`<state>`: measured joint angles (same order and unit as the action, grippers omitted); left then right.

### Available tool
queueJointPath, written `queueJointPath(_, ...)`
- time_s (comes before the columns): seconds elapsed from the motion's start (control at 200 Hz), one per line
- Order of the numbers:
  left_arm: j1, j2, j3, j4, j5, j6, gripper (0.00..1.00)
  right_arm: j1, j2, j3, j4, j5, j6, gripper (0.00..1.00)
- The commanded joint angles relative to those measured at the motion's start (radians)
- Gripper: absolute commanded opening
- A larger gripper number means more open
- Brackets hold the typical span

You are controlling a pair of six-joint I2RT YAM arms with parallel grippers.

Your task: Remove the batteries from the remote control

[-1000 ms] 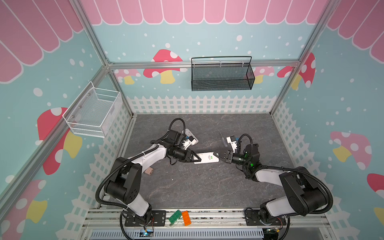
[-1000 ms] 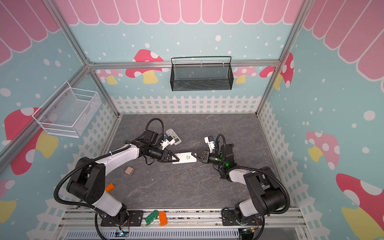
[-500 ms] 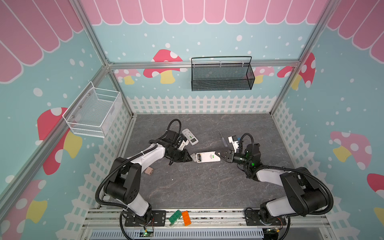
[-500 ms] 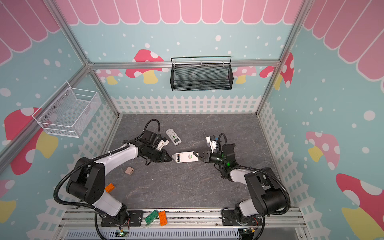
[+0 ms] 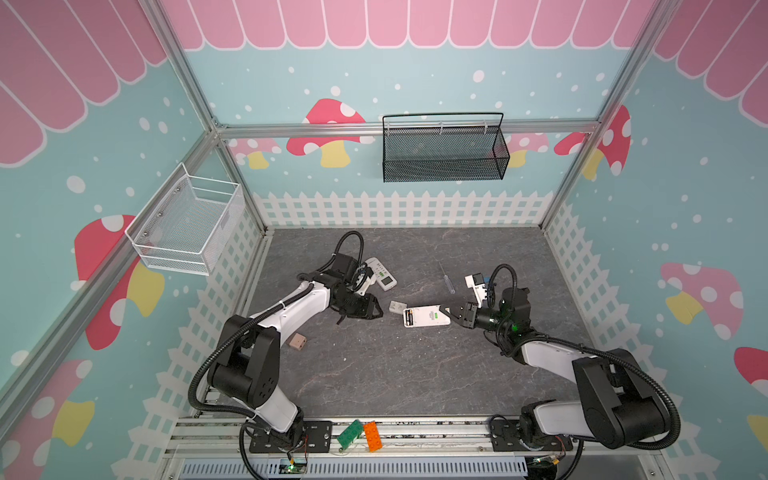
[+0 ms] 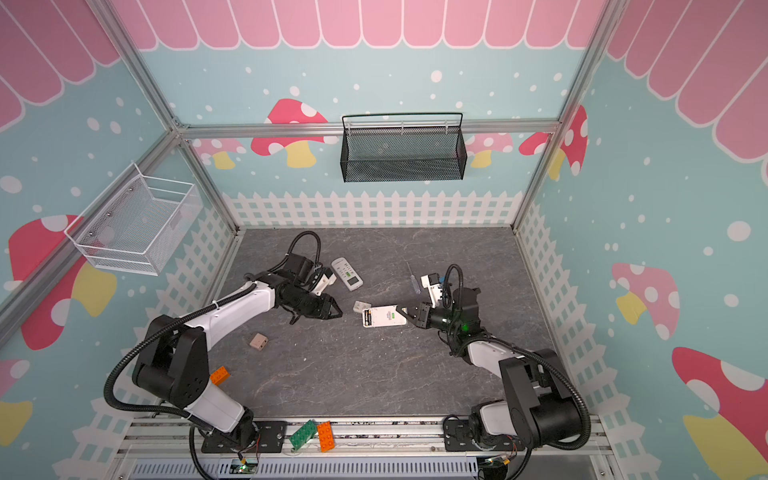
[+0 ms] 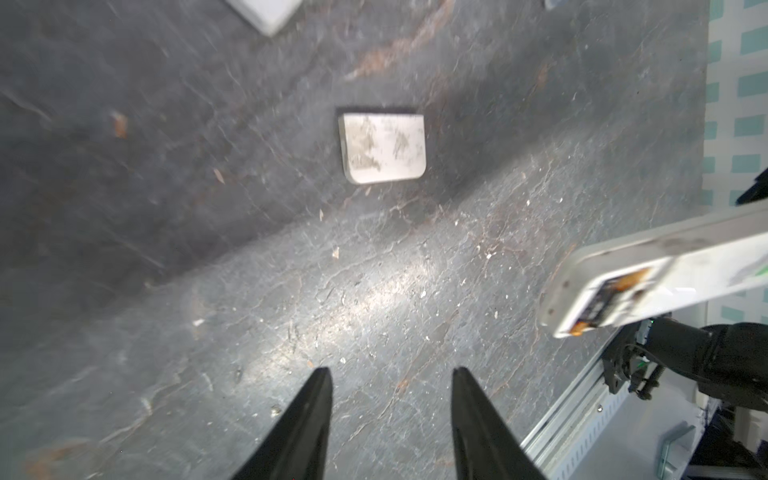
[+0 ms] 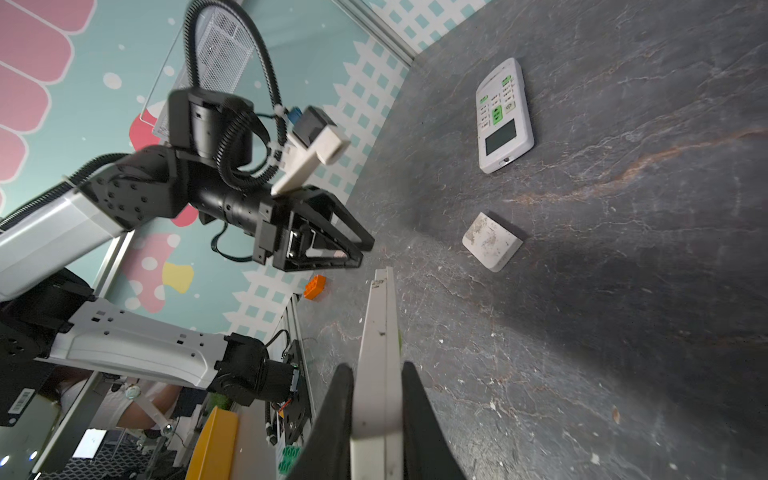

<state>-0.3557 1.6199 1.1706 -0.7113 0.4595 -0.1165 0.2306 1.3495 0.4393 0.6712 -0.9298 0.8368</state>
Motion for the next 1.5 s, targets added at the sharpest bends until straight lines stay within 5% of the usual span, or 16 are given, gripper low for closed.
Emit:
queueJointPath(0.0, 0.000, -0.002, 0.131, -0.060, -0.096, 0.148, 0.57, -0.005, -0.041, 0.099, -0.266, -0.034, -0.259, 0.00)
queueJointPath(0.355, -0.078, 0.087, 0.505, -0.095, -0.070, 0.487, 0.86, -0.005, -0.047, 0.378, -0.709, 0.026, -0.693, 0.00)
queueJointPath(0.505, -0.122, 0.098, 0.611, -0.136, 0.021, 0.618, 0.99, -0.005, -0.073, 0.487, -0.869, 0.084, -0.901, 0.00)
queueJointPath(1.091, -0.291, 0.126, 0.738, -0.341, 0.210, 0.847, 0.92, 0.074, -0.185, 0.688, -1.231, 0.302, -1.302, 0.00)
queueJointPath(1.496, -0.356, 0.175, 0.721, -0.238, 0.232, 0.868, 0.88, 0.136, -0.178, 0.729, -1.265, 0.315, -1.372, 0.00)
